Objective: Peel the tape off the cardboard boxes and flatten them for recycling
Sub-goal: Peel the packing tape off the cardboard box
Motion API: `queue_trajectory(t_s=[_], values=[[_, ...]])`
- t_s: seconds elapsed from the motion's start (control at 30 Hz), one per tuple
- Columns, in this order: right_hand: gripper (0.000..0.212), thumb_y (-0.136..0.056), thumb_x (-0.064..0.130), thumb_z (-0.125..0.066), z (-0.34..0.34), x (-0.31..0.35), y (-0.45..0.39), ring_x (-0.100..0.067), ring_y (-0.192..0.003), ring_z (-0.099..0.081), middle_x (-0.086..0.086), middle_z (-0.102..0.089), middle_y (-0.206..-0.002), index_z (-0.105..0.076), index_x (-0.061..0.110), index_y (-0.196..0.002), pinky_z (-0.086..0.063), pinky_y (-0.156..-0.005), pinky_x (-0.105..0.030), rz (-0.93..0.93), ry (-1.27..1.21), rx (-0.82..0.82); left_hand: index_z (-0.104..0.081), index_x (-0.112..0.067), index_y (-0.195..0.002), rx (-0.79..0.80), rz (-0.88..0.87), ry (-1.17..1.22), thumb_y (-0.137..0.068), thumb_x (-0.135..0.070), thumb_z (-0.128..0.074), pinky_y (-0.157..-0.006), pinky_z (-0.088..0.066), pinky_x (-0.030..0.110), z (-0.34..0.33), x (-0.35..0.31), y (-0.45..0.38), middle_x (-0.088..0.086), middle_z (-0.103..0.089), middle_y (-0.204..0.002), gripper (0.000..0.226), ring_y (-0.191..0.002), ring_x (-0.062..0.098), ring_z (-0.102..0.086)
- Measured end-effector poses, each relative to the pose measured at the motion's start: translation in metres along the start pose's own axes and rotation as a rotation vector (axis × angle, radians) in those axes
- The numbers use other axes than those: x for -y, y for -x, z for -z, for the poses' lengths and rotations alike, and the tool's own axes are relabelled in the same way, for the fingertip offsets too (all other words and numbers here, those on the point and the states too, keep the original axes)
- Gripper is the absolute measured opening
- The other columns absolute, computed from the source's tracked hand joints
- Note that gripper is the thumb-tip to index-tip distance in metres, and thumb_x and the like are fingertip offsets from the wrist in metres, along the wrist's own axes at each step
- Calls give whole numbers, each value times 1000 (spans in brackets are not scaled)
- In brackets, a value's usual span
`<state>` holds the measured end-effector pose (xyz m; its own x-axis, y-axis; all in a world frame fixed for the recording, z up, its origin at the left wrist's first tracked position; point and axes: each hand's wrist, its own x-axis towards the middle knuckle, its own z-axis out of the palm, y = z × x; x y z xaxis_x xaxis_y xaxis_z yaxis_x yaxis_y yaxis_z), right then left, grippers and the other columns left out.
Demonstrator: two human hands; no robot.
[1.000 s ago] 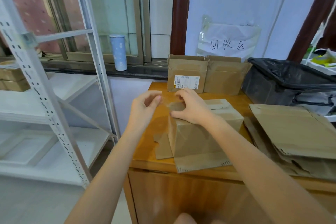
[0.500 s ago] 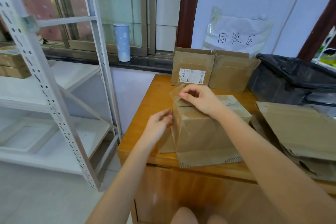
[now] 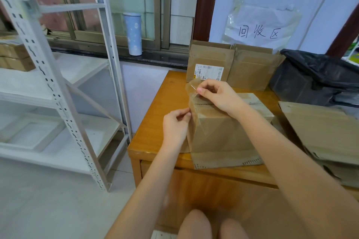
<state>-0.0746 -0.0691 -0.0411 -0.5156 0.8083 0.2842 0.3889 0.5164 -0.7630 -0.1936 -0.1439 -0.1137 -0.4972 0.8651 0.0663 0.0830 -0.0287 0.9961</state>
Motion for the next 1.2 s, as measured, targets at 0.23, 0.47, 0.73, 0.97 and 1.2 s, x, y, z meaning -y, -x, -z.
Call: queue_trajectory(t_s=[0.23, 0.47, 0.73, 0.97, 1.2], values=[[8, -94, 20, -57, 0, 1, 1, -2, -82, -57, 8, -64, -86, -64, 20, -90, -40, -70, -1, 2, 26, 8, -68, -10, -94, 38, 305, 177, -87, -7, -67, -87, -54, 30, 4, -16, -16, 4, -68, -93, 7, -90, 17, -65], [12, -94, 19, -58, 0, 1, 2, 2, -78, -56, 10, -63, -85, -63, 25, -84, -41, -72, -4, 23, 22, 10, -67, 0, -90, 90, 383, 233, -84, 7, -65, -70, -58, 23, 8, -26, -23, 15, -66, -91, 9, -79, 21, -65], [12, -94, 21, -58, 0, 1, 2, -10, -89, -59, 6, -65, -90, -63, 27, -84, -43, -81, -20, 19, 50, 12, -63, 6, -94, 187, 549, 365, -84, 9, -65, -62, -59, 25, 15, -30, -26, 13, -63, -81, 11, -70, 17, -63], [12, -93, 16, -59, -3, 2, 2, 5, -76, -55, 10, -62, -84, -62, 24, -84, -41, -73, -5, 89, 110, 11, -60, 9, -92, 257, 589, 376, -83, 12, -63, -61, -59, 27, 26, -38, -34, 17, -65, -80, 9, -71, 21, -66], [10, -90, 15, -63, -3, 0, 3, 3, -76, -58, 10, -64, -84, -63, 23, -84, -43, -74, -9, 126, 103, 15, -61, 0, -78, 288, 654, 348, -84, 5, -66, -61, -58, 23, 24, -40, -34, 11, -65, -77, 9, -70, 15, -63]])
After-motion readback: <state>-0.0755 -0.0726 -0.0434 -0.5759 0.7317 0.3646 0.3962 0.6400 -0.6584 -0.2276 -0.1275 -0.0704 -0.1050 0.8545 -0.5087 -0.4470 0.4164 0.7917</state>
